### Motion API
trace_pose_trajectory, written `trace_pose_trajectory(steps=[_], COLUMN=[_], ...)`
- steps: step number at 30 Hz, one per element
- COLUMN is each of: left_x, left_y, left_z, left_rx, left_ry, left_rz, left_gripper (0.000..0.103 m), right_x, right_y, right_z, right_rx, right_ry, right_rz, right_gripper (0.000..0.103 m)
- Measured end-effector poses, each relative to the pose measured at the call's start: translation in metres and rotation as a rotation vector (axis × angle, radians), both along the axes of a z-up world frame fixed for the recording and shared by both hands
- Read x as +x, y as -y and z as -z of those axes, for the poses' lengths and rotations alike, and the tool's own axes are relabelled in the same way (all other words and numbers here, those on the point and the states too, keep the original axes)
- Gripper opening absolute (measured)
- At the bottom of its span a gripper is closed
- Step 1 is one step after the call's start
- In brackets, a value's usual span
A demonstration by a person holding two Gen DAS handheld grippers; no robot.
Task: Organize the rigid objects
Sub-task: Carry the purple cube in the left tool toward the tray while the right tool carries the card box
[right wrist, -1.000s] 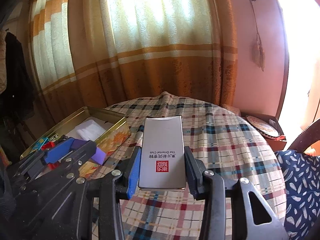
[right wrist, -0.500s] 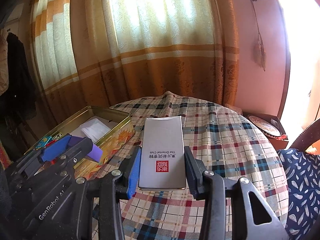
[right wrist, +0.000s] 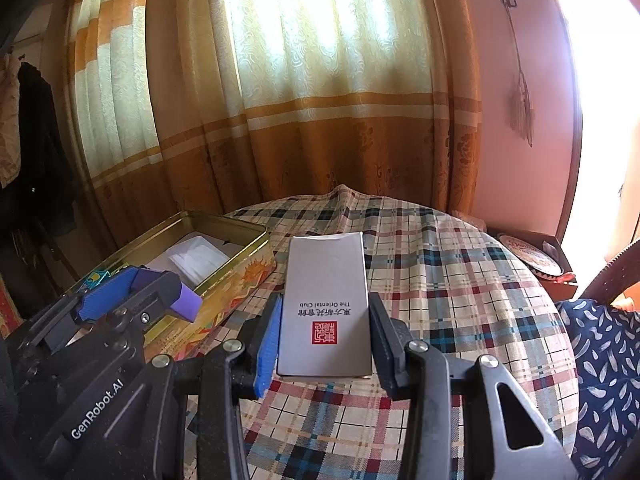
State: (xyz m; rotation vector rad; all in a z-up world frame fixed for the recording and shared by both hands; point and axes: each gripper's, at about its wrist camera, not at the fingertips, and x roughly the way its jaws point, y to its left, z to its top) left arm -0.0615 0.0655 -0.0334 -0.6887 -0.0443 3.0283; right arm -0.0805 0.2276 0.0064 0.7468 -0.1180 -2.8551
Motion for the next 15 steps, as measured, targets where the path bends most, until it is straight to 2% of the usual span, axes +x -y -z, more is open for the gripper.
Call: trace_pose_trajectory(steps=[7, 15], left_x=[0.004, 0.006], left_y=[0.006, 0.013], left_z=[-0.001, -0.002], left_rx=[0.004, 0.013], left_ry=[-0.004, -0.008], left_rz=[-0.008, -0.019], left_gripper=[0.039, 0.039], right_x=[0.009, 0.009], right_y=[0.01, 0.011], right_z=[-0.004, -0.004], right_rx=[0.015, 0.007], right_ry=[-0.043, -0.052], right_rz=[-0.018, -0.021], right_gripper=[0.044, 0.044])
